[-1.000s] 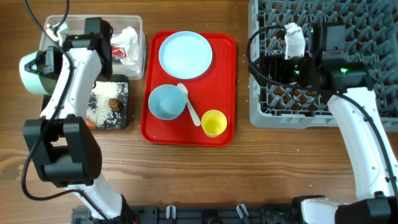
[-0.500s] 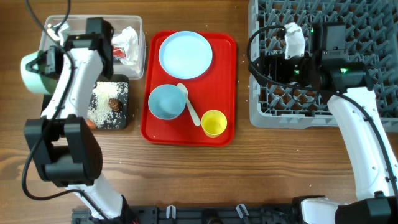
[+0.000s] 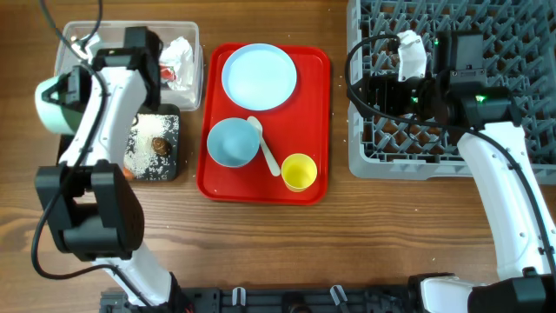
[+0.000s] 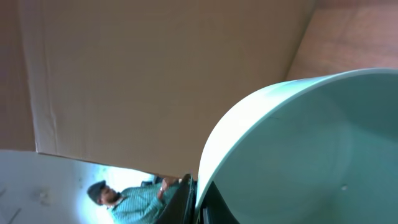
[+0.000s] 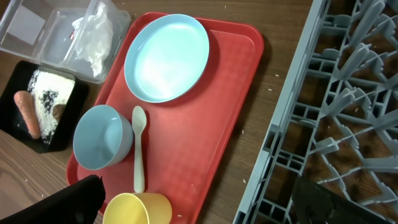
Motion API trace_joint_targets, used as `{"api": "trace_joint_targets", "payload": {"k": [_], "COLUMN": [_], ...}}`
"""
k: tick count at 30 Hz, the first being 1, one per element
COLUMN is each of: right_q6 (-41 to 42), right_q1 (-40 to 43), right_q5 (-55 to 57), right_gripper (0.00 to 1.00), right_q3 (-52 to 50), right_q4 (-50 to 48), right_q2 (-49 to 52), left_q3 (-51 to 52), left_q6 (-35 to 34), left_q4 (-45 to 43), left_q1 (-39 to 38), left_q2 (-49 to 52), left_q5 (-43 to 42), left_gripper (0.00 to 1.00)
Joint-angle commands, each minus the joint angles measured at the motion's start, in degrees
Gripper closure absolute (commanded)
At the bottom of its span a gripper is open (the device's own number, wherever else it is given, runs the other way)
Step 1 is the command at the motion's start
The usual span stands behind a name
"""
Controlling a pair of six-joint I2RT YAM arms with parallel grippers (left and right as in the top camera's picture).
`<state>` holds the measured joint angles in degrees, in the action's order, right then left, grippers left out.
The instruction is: Sort waste into correct bins and load items into the dishwasher rack
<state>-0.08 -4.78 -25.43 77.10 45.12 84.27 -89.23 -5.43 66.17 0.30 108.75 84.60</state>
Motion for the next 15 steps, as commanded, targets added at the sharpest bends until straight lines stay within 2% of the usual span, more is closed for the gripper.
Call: {"api": "trace_joint_targets", "payload": {"k": [1, 4, 6, 9, 13, 15], "right_q6": [0.2, 0.24, 0.22, 0.26, 0.28, 0.31], "right_q1": [0.13, 0.13, 0.13, 0.13, 0.13, 0.13], "right_q5": [0.59, 0.57, 0.57, 0.57, 0.57, 0.55], "right_gripper": [0.0, 0.0, 0.0, 0.0, 0.0, 0.0], "right_q3": [1.16, 1.16, 1.16, 1.16, 1.16, 1.16], "right_q4": [-0.11, -0.09, -0.02, 0.17, 0.17, 0.17], "right_q2": [0.79, 0.79, 0.79, 0.79, 0.79, 0.79], "left_q3": [0.15, 0.13, 0.13, 0.13, 0.07, 0.09], "left_q6": [-1.42, -1.42, -1.44, -1.44, -1.38, -0.96], "left_q4": [-3.34, -3.8, -3.85, -3.89, -6.4, -9.31], "left_q1": [-1.99, -3.04, -3.04, -3.02, -3.02, -3.04], "left_q2": [-0.52, -0.85, -1.11, -2.34, -7.89, -12.35], "left_q5": [-1.44, -22.49, -33.31, -43.69, -48.76, -56.26], "left_gripper": [0.96, 0.96, 0.96, 0.96, 0.96, 0.96]}}
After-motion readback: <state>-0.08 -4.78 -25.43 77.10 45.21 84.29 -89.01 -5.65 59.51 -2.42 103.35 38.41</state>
